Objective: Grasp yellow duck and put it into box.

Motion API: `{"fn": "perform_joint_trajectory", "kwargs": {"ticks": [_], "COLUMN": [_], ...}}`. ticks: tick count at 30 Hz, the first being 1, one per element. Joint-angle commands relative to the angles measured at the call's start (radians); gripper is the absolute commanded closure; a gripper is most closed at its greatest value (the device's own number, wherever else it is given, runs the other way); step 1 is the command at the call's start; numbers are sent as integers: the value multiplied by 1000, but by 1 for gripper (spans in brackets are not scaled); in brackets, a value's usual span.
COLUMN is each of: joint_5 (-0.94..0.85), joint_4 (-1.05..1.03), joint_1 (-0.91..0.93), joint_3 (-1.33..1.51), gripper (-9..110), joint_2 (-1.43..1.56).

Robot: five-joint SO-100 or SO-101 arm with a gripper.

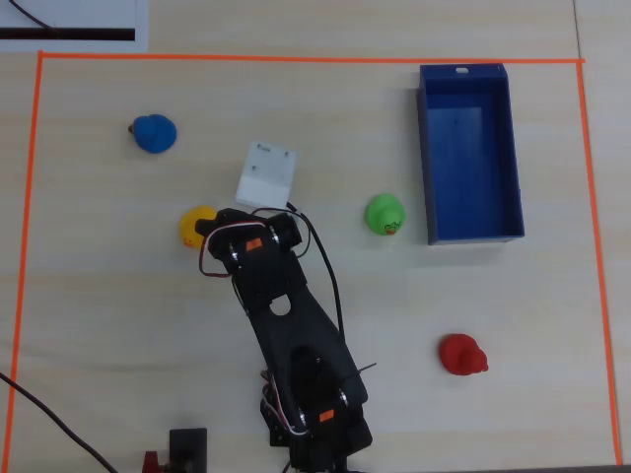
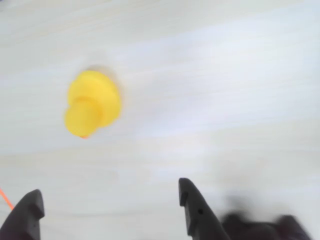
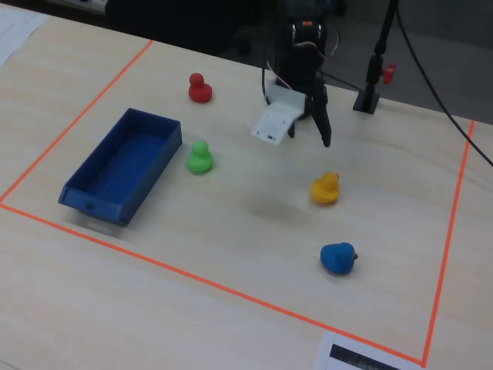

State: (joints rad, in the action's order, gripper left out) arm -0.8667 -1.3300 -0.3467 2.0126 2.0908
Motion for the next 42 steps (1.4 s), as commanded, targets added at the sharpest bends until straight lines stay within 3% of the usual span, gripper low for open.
{"fn": "perform_joint_trajectory", "kwargs": {"ticks": [1,12,19,29,42], "joint_5": [89,232,249,268,333], "joint_4": [58,232,405,485,594], "joint_1": [-75,-184,-176,-175,-195], "joint_3": [-20,40,126,169,238], "gripper": [64,65,65,68,90], "joint_2": [-41,-181,-241,-270,-276]}}
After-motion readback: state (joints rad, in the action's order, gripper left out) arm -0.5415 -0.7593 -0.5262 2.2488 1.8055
